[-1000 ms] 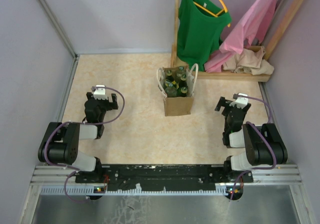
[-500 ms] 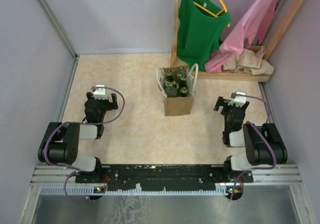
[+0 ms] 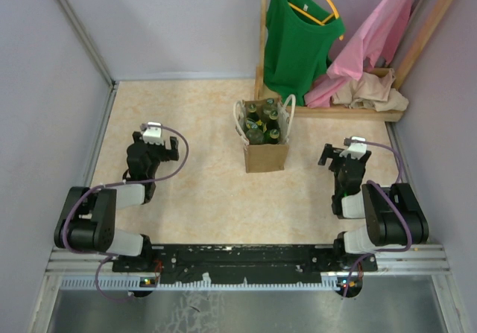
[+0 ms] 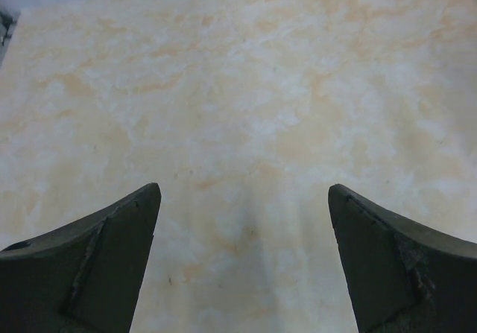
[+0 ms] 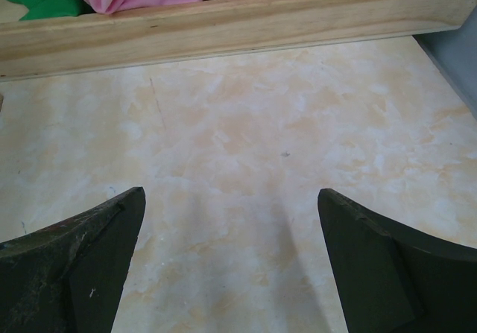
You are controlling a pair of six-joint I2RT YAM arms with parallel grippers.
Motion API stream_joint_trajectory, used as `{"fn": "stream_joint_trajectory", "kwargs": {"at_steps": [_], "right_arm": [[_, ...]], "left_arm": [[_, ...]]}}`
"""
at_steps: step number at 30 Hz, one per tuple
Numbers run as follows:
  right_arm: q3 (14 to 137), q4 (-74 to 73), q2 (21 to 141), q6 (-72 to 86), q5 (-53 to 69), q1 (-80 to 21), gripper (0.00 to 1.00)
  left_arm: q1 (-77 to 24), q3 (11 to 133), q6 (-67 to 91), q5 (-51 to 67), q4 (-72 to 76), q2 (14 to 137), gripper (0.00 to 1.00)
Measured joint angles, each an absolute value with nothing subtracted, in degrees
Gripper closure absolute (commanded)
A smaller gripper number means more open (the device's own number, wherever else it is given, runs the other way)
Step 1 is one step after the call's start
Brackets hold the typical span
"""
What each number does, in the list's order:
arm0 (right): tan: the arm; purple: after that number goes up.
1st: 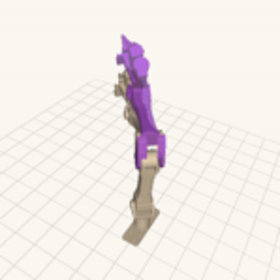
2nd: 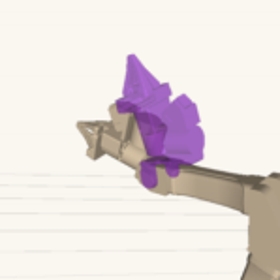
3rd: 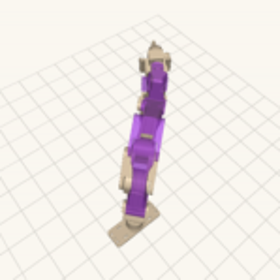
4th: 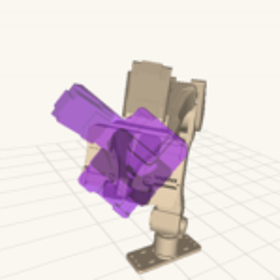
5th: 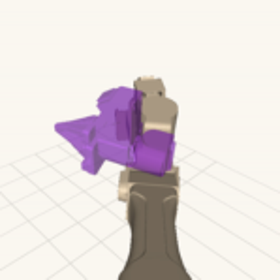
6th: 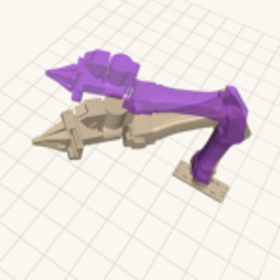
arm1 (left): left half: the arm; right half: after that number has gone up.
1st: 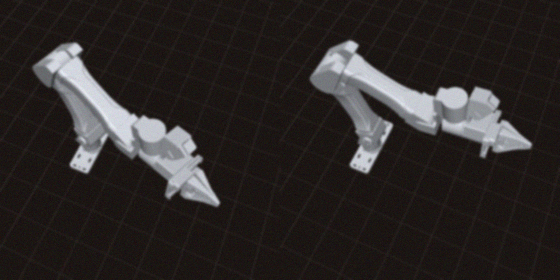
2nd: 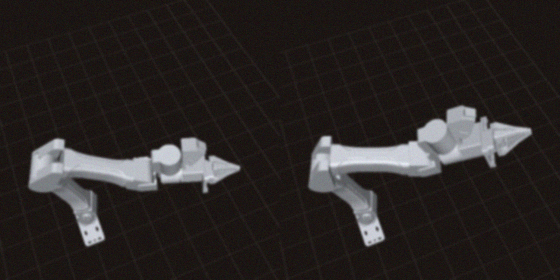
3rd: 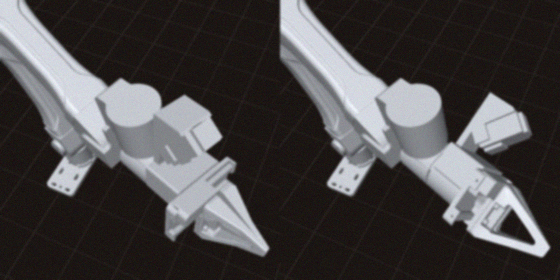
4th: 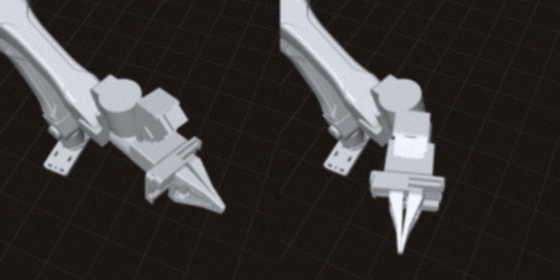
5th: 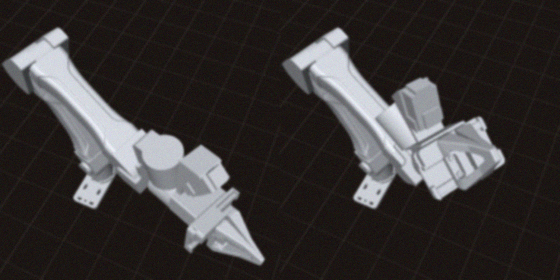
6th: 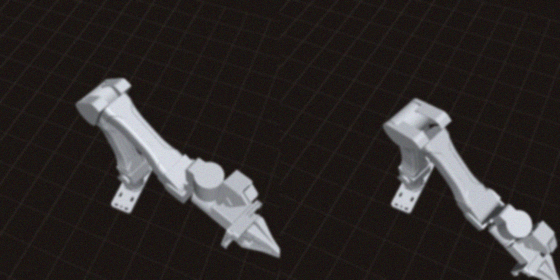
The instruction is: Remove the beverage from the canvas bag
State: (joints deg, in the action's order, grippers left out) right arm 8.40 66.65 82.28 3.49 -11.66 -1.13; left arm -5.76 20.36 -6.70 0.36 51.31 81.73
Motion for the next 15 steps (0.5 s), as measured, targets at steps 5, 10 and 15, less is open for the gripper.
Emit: {"fn": "stream_joint_trajectory", "kwargs": {"at_steps": [5, 10, 15], "right_arm": [[8.4, 66.6, 82.3, 3.5, -11.6, -1.1, 0.01], [8.4, 66.6, 82.3, 3.5, -11.6, -1.1, 0.01], [8.4, 66.6, 82.3, 3.4, -11.6, -1.1, 0.01]], "left_arm": [[-9.0, 27.6, -6.2, 1.7, 45.8, 76.5, 0.0], [-13.0, 36.8, -4.4, 4.1, 41.1, 74.5, 0.0], [-16.0, 47.7, -0.7, 9.3, 34.0, 77.0, 0.0]]}}
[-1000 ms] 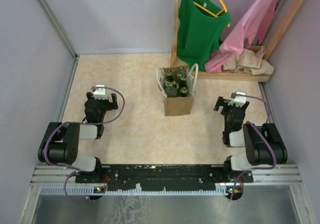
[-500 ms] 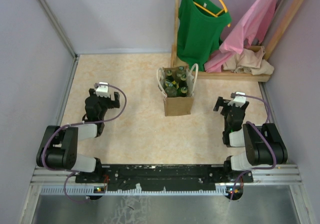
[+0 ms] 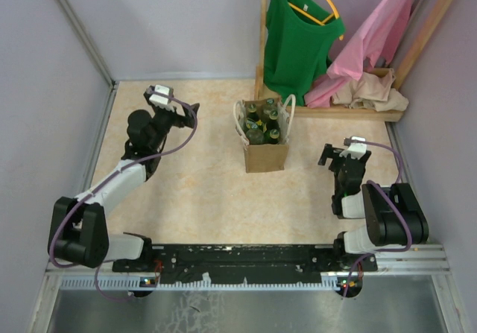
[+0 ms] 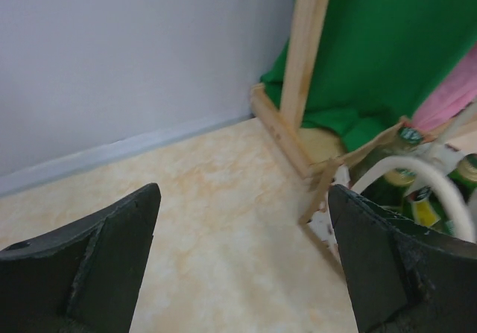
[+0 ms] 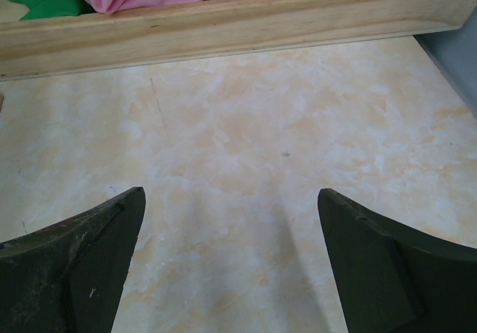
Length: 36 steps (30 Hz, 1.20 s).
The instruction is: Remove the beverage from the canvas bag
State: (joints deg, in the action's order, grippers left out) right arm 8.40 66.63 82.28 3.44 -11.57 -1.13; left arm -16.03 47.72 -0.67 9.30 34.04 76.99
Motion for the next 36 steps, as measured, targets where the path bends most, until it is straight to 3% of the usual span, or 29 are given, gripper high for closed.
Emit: {"fn": "stream_joint_trajectory", "kwargs": {"at_steps": [9, 18, 24, 29, 31, 34, 36], "right_arm": [[8.4, 66.7, 82.3, 3.4, -11.4, -1.1, 0.01], [8.4, 66.6, 82.3, 3.4, -11.4, -1.1, 0.01], [8.4, 66.6, 82.3, 3.4, -11.4, -1.1, 0.01], [8.4, 66.6, 82.3, 3.4, -11.4, -1.1, 0.01], [8.4, 66.6, 82.3, 3.4, -11.4, -1.1, 0.01], [8.4, 66.6, 82.3, 3.4, -11.4, -1.1, 0.01], [8.4, 66.6, 82.3, 3.4, -11.3, -1.1, 0.01]], "left_arm": [[-25.7, 68.6, 1.4, 17.5, 18.0, 84.0, 0.0], [-26.5, 81.5, 5.7, 33.4, 16.2, 85.8, 0.0], [-26.9, 103.8, 9.6, 40.2, 7.6, 98.5, 0.0], [-28.7, 106.3, 10.3, 40.3, 2.5, 104.8, 0.02], [-29.9, 106.6, 9.3, 39.1, -0.1, 106.5, 0.09], [-32.0, 109.9, 7.0, 35.9, -4.6, 109.0, 0.49], [-33.3, 113.3, 5.1, 32.8, -7.4, 110.3, 0.52]]}}
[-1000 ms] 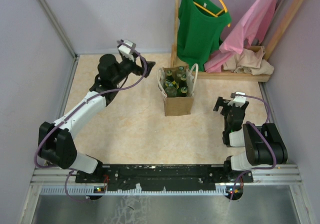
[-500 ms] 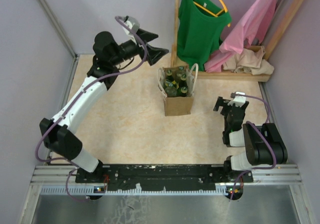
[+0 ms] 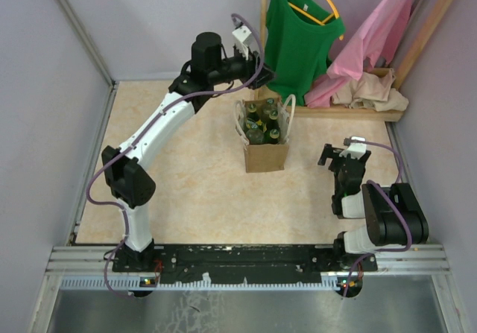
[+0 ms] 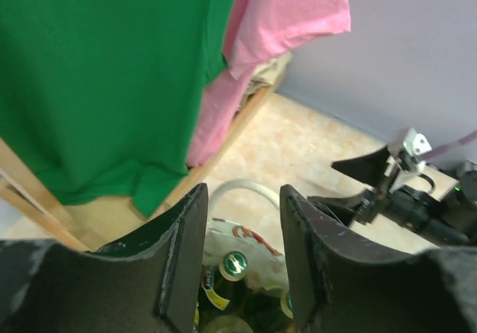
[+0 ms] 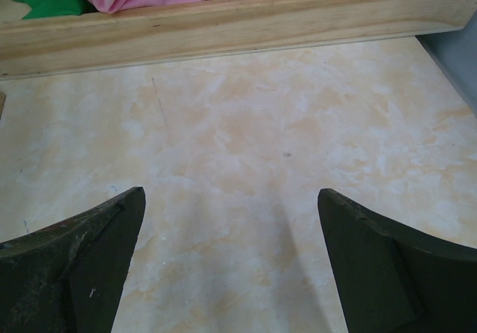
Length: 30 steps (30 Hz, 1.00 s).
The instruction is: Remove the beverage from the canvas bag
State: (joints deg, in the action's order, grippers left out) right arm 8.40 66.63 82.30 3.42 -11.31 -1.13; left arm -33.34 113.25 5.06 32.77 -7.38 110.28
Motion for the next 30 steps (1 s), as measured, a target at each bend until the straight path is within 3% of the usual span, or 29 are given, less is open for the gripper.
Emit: {"fn": "stream_joint_trajectory", "kwargs": {"at_steps": [4, 7, 18, 30], "right_arm": [[8.4, 66.6, 82.3, 3.4, -11.3, -1.1, 0.01], [8.4, 66.7, 82.3, 3.4, -11.3, -1.1, 0.01], [8.4, 66.6, 82.3, 3.4, -11.3, -1.1, 0.01], [8.4, 66.6, 82.3, 3.4, -11.3, -1.1, 0.01]], "left_arm": [[-35.4, 119.5, 1.1, 26.0, -11.3, 111.7, 0.55], [-36.6, 121.1, -1.7, 21.3, -13.0, 112.1, 0.66], [-37.7, 120.9, -6.3, 12.3, -17.6, 120.0, 0.54], [-38.3, 104.0, -6.5, 4.1, -17.3, 112.8, 0.49]]}}
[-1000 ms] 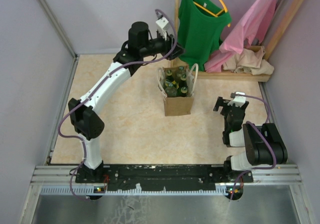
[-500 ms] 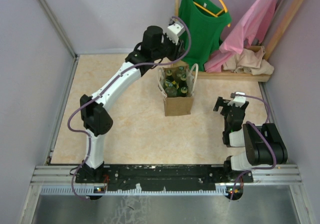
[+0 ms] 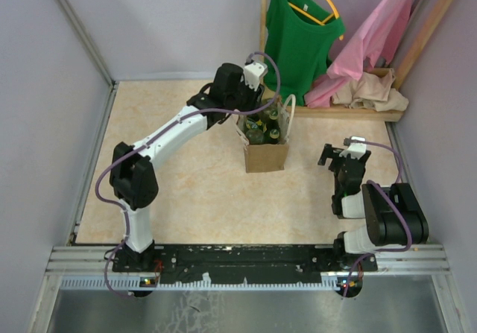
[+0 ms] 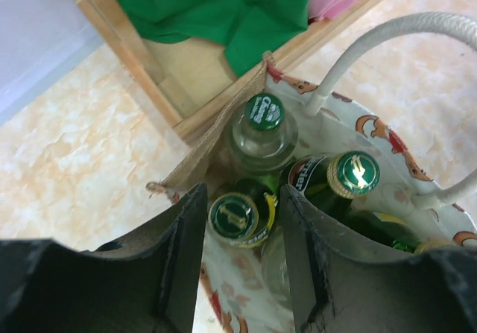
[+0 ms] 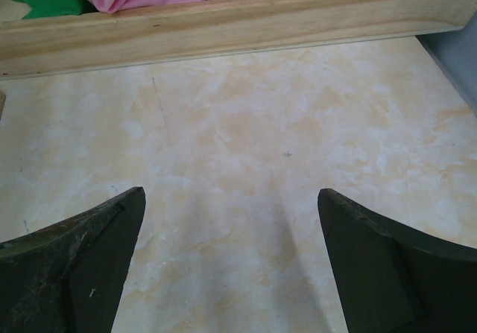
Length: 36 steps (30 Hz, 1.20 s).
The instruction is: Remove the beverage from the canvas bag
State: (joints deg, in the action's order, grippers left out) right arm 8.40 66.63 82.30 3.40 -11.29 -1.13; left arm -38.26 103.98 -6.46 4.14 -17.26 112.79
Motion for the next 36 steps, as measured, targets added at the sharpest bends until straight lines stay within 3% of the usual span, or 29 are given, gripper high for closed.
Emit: {"fn": "stream_joint_trajectory", "kwargs": {"at_steps": [11, 36], "right_arm": [[8.4, 66.6, 82.3, 3.4, -11.3, -1.1, 0.01], [8.4, 66.6, 82.3, 3.4, -11.3, -1.1, 0.01]], "left_arm": [[-38.3, 96.8, -6.2, -1.9, -11.0, 106.7, 0.47], [-44.0, 90.4, -6.9, 2.9, -8.6, 105.6, 0.41]]}}
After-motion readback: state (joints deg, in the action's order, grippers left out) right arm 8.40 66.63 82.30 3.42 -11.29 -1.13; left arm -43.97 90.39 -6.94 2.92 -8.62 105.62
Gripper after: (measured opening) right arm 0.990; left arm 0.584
